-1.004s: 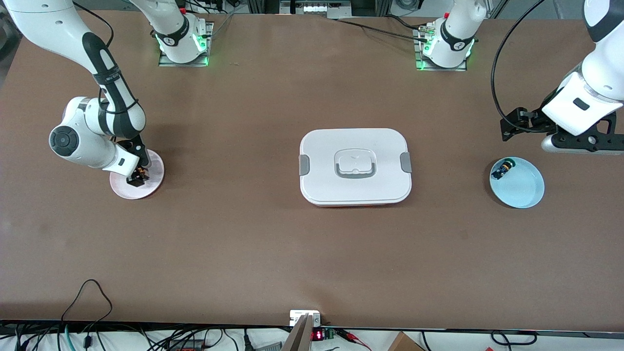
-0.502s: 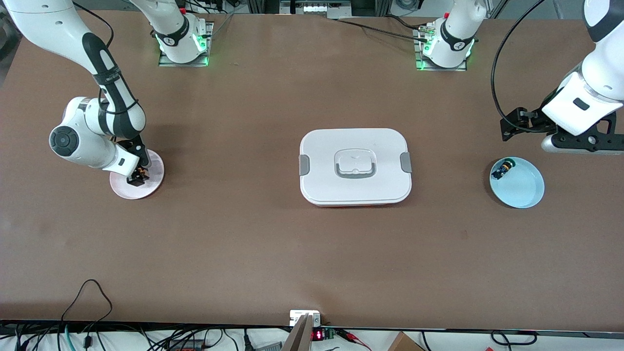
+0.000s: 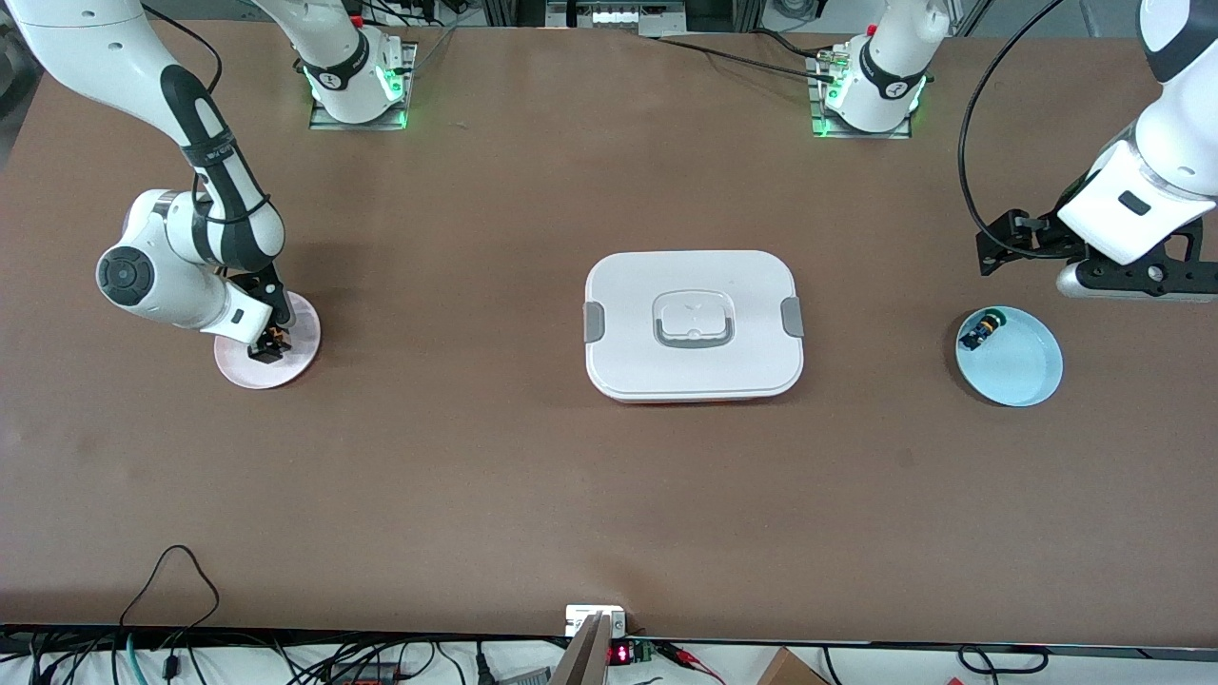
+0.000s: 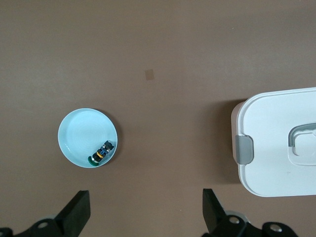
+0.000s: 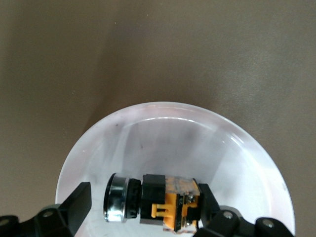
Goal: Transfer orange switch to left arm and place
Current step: 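Close the right gripper on the orange switch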
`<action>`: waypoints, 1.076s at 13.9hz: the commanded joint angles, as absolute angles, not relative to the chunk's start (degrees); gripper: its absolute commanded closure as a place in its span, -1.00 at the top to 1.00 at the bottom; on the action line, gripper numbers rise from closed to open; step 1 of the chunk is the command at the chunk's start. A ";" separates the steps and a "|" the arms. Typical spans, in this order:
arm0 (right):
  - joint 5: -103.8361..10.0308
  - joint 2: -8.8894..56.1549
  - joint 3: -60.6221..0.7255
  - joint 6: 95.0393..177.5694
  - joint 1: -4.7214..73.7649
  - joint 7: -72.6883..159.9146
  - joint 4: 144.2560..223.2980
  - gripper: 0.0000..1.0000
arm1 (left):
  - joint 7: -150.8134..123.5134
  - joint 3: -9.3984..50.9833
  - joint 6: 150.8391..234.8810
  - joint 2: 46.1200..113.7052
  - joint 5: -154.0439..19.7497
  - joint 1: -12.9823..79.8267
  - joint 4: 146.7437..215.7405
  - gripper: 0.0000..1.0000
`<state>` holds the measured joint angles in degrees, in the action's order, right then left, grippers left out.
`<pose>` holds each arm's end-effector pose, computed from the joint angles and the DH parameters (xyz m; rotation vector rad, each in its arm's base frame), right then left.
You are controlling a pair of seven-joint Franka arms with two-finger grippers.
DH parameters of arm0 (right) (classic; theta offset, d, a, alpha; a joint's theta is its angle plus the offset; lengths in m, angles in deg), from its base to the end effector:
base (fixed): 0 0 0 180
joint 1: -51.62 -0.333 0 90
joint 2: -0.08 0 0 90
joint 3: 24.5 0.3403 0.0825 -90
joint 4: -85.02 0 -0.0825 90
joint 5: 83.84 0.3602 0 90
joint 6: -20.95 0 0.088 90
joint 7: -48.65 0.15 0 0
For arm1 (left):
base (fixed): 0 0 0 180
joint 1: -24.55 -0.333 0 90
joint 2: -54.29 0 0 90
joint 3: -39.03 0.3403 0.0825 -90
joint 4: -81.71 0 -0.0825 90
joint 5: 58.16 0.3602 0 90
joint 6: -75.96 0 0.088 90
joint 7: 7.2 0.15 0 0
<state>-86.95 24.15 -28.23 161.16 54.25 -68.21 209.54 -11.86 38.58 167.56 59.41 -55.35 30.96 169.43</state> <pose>0.5340 -0.0620 0.1850 -1.6700 -2.5350 0.1838 0.5580 -0.0597 0.5774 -3.0906 0.0622 0.0258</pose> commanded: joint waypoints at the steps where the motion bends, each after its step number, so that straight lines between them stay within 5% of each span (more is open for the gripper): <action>1: -85.68 23.55 -27.58 162.36 55.14 -70.27 210.61 0.88 | -10.45 38.68 166.66 60.27 -56.57 30.96 167.57 1.00; 12: -85.33 23.55 -27.58 162.36 55.14 -70.62 210.79 0.80 | -10.45 38.68 166.75 60.27 -56.57 31.05 167.57 1.00; 13: -85.24 23.55 -27.58 162.36 55.14 -70.71 210.79 0.69 | -10.45 38.68 166.66 60.27 -56.57 31.05 167.57 1.00; 15: -85.24 23.55 -27.49 162.36 55.14 -72.19 210.70 -0.10 | -10.45 38.68 166.66 60.27 -56.57 31.05 167.57 1.00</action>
<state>-86.44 24.24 -28.22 161.17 54.26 -68.91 209.56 -11.86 38.58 167.56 59.41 -55.35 31.03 169.43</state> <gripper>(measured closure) 0.145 0.000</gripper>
